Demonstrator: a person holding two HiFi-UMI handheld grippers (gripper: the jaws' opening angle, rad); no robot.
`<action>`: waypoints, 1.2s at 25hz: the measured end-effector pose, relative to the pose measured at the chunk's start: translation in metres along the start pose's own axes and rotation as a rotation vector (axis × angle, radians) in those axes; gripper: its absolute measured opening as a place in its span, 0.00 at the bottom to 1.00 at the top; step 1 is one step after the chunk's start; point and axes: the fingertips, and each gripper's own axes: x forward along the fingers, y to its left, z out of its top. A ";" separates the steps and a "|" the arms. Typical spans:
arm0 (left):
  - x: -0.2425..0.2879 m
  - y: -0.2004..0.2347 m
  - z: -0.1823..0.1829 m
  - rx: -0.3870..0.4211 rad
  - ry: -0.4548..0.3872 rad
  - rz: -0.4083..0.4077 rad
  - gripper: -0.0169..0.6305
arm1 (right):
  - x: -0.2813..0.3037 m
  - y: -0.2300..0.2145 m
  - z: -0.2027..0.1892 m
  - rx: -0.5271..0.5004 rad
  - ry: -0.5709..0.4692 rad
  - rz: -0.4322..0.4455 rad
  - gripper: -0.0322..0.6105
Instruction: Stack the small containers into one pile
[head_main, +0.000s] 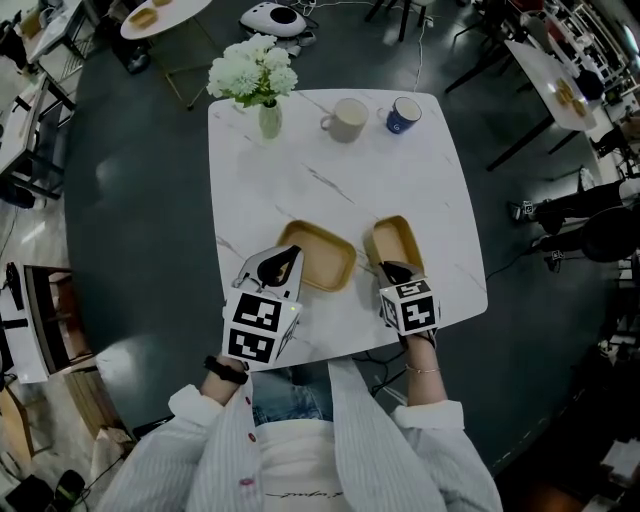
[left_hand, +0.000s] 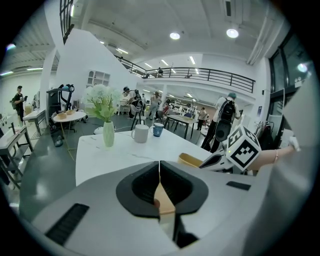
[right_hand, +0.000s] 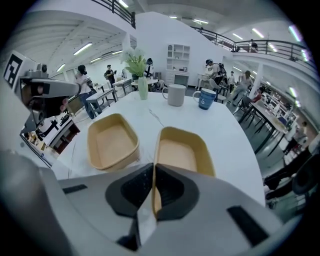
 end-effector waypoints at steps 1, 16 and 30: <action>-0.002 0.001 0.000 0.000 -0.002 0.001 0.06 | -0.002 0.001 0.003 -0.002 -0.008 -0.004 0.09; -0.028 0.029 0.001 -0.035 -0.047 0.048 0.06 | -0.039 0.057 0.080 -0.130 -0.172 0.053 0.09; -0.051 0.067 -0.014 -0.104 -0.059 0.122 0.06 | -0.025 0.151 0.082 -0.454 -0.135 0.237 0.09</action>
